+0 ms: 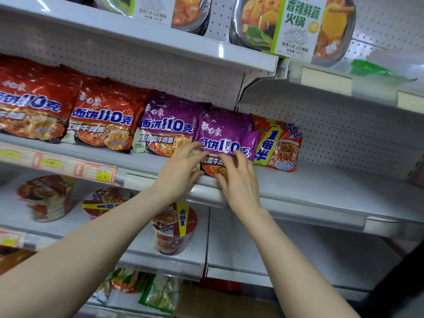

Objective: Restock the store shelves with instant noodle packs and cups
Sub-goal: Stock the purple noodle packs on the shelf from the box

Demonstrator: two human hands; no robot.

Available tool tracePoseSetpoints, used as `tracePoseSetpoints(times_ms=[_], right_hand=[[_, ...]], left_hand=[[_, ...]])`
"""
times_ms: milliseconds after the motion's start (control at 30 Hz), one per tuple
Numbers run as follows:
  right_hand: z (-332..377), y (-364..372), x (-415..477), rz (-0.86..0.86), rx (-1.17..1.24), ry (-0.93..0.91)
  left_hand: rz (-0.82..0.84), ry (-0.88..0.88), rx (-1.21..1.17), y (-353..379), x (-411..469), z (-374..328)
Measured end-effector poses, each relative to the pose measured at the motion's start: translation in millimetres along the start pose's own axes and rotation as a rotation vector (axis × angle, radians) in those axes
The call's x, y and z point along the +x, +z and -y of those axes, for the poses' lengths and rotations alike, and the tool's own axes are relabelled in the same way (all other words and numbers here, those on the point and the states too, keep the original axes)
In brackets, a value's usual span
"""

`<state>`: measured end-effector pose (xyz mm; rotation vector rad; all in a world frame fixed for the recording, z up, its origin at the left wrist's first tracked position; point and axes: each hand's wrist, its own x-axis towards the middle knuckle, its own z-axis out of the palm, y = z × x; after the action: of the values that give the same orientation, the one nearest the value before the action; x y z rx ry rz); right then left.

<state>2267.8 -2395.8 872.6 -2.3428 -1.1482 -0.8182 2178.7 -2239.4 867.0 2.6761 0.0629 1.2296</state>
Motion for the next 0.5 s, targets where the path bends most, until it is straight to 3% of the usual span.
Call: tracePoseSetpoints(times_ms=[500], right_hand=[[36.7, 0.6, -108.6, 0.000, 0.030, 0.050]], left_hand=[[0.065, -0.021, -0.140, -22.6, -105.0, -29.2]])
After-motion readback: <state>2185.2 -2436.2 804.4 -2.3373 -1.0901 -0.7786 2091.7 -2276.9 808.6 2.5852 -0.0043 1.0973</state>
